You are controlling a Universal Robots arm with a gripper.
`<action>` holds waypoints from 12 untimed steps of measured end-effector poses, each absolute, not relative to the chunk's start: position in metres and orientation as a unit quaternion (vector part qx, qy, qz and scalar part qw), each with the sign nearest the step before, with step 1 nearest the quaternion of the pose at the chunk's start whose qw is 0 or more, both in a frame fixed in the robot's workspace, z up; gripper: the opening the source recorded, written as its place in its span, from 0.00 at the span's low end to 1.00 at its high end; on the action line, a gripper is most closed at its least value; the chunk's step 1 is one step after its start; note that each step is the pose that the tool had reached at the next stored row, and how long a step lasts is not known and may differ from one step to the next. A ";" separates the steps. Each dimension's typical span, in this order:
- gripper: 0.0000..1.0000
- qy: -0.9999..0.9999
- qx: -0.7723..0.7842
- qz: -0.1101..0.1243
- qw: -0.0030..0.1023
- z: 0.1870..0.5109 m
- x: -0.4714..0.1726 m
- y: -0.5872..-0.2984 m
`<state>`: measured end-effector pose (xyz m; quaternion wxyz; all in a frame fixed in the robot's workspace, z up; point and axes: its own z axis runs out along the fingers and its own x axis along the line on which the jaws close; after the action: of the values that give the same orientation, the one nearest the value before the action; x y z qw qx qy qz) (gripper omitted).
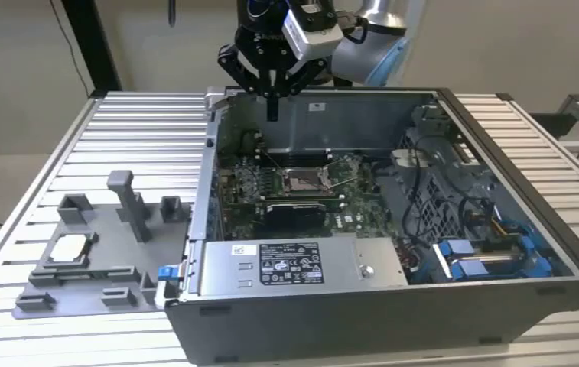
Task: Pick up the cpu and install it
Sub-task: 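Reach for the cpu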
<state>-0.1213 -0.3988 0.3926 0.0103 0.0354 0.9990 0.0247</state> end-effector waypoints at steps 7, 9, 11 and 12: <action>0.00 0.999 0.035 0.025 0.010 0.393 -0.121 -0.399; 0.00 0.999 0.035 0.025 0.010 0.393 -0.122 -0.400; 0.00 0.999 0.035 0.025 0.010 0.393 -0.123 -0.401; 0.00 0.999 0.035 0.025 0.010 0.393 -0.124 -0.401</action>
<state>-0.1244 -0.4011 0.3926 0.0103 0.0354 0.9990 0.0249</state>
